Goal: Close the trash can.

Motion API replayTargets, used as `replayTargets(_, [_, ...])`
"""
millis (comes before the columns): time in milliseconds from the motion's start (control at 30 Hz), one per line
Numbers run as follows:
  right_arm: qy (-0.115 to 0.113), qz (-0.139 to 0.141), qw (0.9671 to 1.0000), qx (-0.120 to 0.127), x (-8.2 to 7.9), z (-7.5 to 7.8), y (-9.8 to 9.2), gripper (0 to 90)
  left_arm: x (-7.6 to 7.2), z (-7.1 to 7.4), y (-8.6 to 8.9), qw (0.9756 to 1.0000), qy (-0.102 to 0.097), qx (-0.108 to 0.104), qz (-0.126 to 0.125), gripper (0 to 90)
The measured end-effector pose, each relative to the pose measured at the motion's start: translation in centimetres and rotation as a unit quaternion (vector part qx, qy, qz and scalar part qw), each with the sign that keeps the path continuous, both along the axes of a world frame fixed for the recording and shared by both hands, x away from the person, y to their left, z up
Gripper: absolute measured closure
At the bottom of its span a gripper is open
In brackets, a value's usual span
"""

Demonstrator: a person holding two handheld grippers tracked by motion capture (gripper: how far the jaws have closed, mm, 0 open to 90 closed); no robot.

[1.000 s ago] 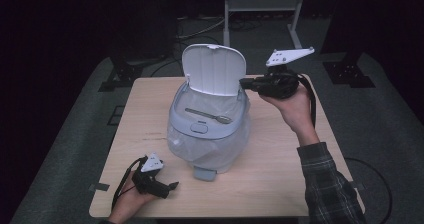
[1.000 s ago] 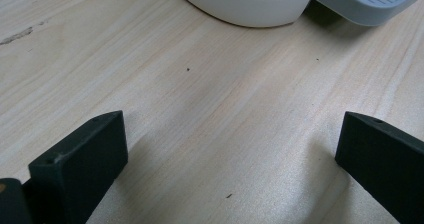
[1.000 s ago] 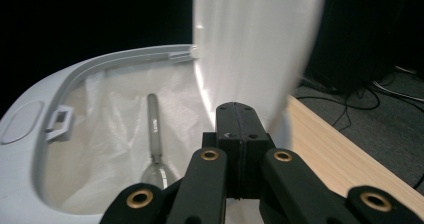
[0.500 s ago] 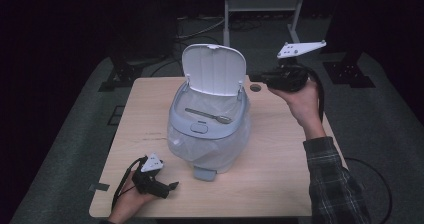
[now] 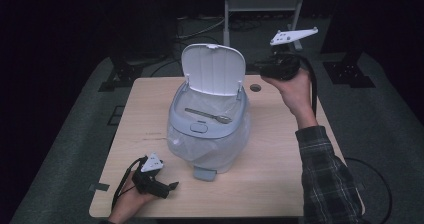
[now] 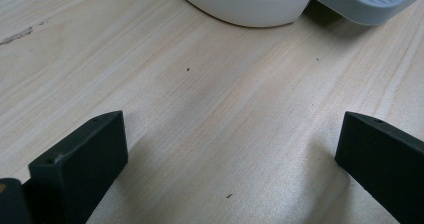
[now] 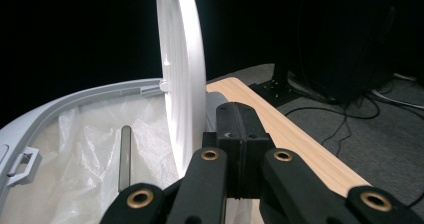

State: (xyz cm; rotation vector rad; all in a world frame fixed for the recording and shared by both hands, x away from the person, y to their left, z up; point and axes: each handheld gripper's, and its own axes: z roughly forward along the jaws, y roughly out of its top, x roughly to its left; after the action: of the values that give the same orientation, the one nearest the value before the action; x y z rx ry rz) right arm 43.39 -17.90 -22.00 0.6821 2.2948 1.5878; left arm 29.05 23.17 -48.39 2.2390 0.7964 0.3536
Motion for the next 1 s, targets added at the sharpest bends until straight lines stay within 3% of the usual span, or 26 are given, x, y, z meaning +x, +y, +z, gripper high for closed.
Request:
replayTargets(300, [-0.004, 0.021, 0.9997, 0.008, 0.4, 0.8, 0.6, 90.0, 0.0, 0.0, 0.0, 1.0000, 0.000, 0.000, 0.000, 0.0])
replayTargets(1000, [-0.009, 0.095, 0.9954, 0.002, -3.1, 1.0, 3.3, 90.0, 0.0, 0.0, 0.0, 1.0000, 0.000, 0.000, 0.000, 0.0])
